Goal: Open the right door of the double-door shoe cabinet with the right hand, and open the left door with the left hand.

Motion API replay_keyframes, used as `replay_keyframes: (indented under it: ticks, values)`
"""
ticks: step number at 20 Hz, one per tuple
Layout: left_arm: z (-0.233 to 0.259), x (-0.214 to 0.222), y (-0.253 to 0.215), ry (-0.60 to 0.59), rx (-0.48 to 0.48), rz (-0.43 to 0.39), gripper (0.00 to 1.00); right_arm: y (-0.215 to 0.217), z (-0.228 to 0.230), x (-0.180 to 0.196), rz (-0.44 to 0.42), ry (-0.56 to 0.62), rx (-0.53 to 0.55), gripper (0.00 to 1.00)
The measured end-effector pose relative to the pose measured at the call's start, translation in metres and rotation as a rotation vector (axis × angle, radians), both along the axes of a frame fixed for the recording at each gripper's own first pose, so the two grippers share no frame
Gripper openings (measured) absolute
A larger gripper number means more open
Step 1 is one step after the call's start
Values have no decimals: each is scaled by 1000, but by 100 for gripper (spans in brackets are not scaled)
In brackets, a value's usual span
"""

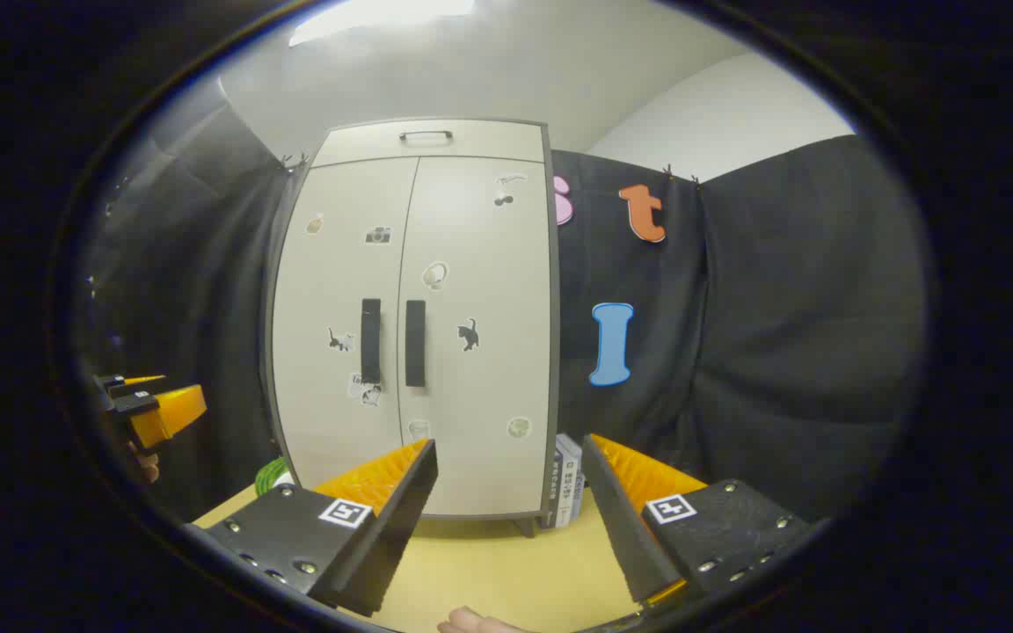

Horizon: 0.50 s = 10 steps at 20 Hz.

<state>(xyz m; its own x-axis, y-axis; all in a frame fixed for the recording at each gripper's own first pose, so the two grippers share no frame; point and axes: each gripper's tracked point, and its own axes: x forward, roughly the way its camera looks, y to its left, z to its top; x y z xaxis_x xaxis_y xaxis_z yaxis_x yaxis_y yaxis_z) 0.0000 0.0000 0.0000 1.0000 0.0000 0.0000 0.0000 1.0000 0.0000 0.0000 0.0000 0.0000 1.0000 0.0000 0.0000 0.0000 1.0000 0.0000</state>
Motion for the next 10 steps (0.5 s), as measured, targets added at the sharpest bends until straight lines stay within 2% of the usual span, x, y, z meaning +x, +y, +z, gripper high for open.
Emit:
replay_keyframes:
  ticks: [10]
  values:
    - [-3,-2,-14,-5,15,-24,97,-14,-1,1,-5,-12,7,98]
